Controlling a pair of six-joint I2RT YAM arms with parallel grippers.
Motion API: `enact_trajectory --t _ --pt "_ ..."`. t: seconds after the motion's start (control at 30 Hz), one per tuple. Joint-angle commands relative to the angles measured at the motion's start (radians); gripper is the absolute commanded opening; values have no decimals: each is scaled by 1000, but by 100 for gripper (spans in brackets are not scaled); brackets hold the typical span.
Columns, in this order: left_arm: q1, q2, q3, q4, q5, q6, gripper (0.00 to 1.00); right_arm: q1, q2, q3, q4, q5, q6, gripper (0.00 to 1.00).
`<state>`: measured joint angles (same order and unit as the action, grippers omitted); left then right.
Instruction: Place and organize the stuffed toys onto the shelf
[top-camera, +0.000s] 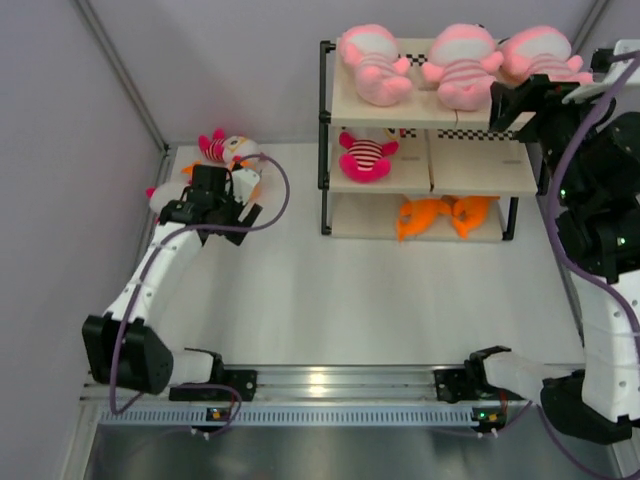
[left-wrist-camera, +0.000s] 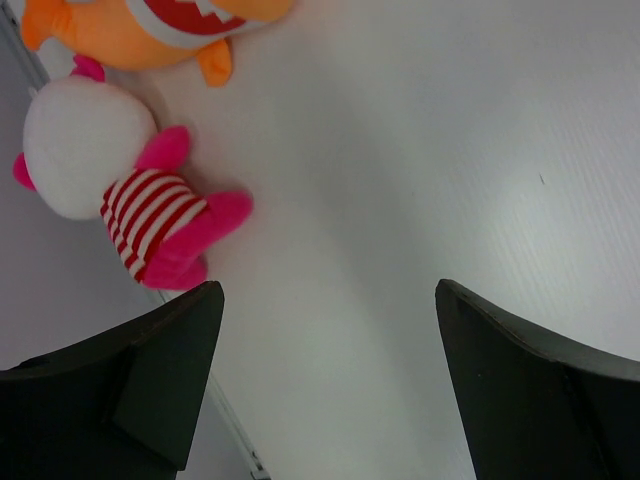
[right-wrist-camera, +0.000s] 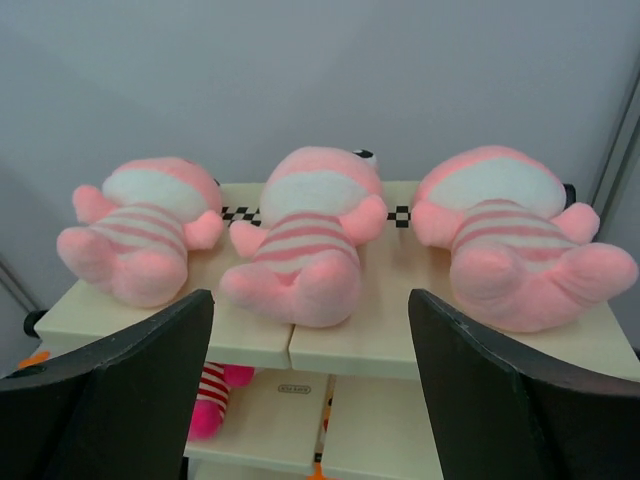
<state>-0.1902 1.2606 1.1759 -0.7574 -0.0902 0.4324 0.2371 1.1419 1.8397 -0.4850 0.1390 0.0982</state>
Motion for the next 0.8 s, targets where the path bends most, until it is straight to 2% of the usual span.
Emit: enact_trajectory --t 0.0,0.07,0.13,0.17,0.3,0.43,0.57,0.67,0.7,0.73,0.77 --pt "50 187 105 267 12 -4 93 -10 -73 -52 37 -47 -63 79" --pt "98 346 183 311 4 -52 92 -12 -129 -104 57 -64 -78 80" --pt "126 442 253 339 16 -86 92 -12 -163 -155 86 -105 -90 80" --pt "135 535 313 349 18 -89 93 -12 -192 -168 94 -125 -89 80" --pt "135 727 447 386 79 -38 99 -10 -246 -230 129 -219 -89 80" --pt "127 876 599 414 2 -35 99 -10 -287 -279 137 -275 -122 80" --pt "127 928 608 507 -25 -47 95 -10 -318 -316 131 -352 -137 80" --pt "127 938 608 532 -2 -57 62 -12 -340 -350 125 -447 -166 80" --pt "127 941 611 532 7 -54 40 -12 -346 -356 125 -473 -181 80" --pt "127 935 607 532 27 -54 28 -12 -355 -371 123 -528 -187 80" --pt "127 932 604 532 30 -52 9 -10 -361 -376 126 -554 -192 80"
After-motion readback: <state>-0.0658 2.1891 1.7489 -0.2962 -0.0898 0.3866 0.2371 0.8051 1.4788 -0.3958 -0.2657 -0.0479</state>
